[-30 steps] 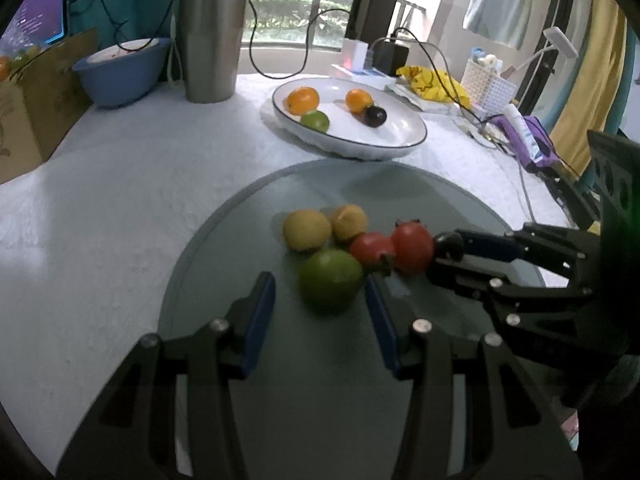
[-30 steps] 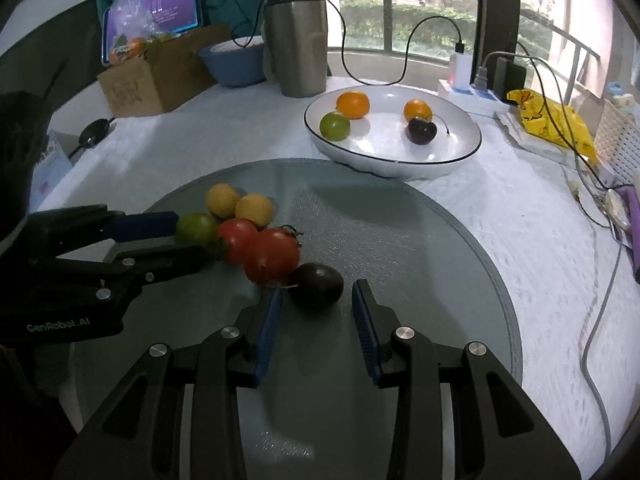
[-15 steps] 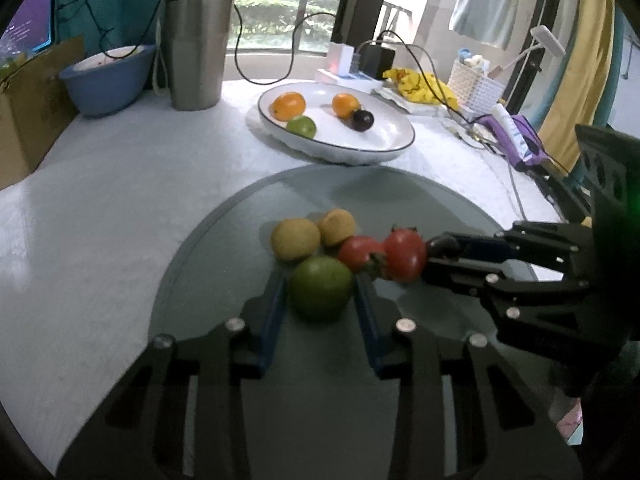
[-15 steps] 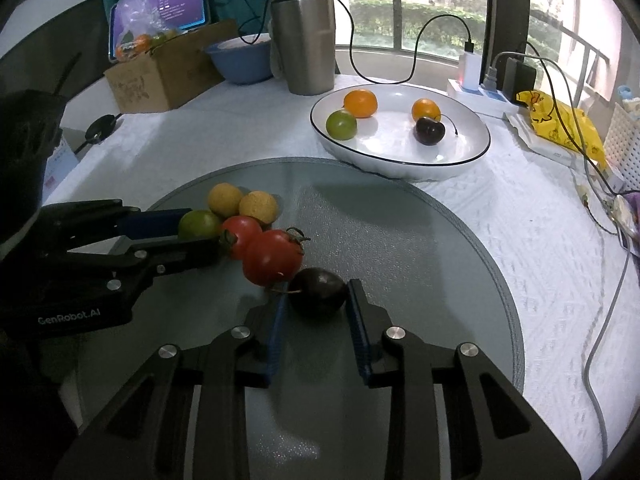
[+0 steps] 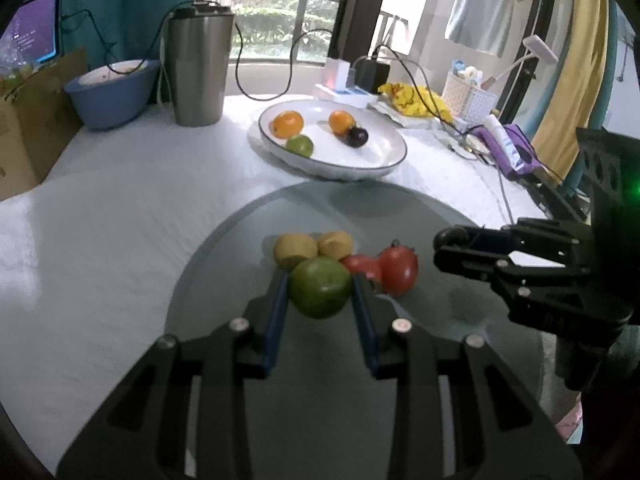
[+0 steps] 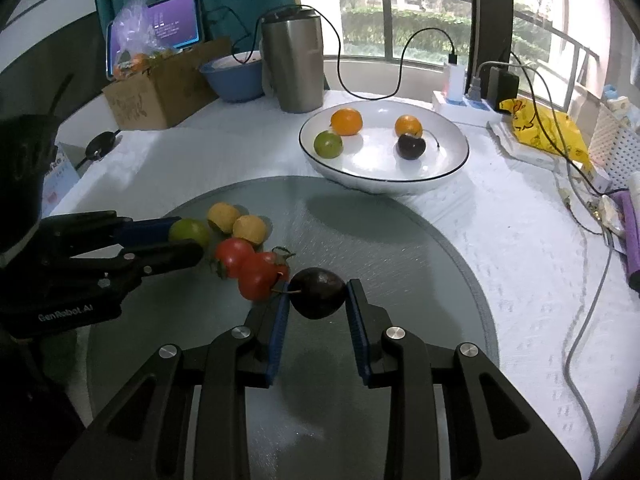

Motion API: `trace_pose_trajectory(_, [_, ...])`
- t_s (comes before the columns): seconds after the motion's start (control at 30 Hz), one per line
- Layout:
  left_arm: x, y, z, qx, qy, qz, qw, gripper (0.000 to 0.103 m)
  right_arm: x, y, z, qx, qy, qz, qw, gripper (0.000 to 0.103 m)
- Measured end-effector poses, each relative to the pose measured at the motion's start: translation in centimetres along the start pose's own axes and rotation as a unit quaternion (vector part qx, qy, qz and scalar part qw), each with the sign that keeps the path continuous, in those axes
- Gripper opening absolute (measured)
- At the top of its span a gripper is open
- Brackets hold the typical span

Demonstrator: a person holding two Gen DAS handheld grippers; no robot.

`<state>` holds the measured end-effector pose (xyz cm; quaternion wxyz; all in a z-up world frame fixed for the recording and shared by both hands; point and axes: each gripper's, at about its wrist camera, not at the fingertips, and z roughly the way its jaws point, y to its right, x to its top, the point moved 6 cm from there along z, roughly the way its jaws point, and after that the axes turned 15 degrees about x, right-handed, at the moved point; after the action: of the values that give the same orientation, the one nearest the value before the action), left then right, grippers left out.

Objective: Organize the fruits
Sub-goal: 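Close the right gripper on another dark plum while the left gripper closes on a green tomato, then lift and carry the dark plum and green tomato over the white plate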

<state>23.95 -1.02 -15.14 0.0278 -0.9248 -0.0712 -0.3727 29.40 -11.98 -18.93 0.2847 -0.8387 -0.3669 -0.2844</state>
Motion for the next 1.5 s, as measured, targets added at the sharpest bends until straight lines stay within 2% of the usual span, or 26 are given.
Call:
trace_pose_trajectory(0.4, [2.6, 0.1, -1.5, -0.003, 0.026, -0.003, 0.9997, 0.033, 1.9, 0.7, -2.0, -0.008, 0.024, -0.003, 1.000, 0.031])
trace_pose_trajectory(0.73, [5.2, 0.7, -1.0, -0.009, 0.038, 0.003, 0.9992, 0.033, 3.9, 2.3, -2.8, -0.015, 0.040, 0.003, 0.999, 0.031])
trace_pose_trajectory(1.5, [9.8, 1.5, 3.2, -0.019, 0.040, 0.000, 0.9990, 0.033, 7.4, 6.6, -1.5, -0.022, 0.049, 0.018, 0.998, 0.031])
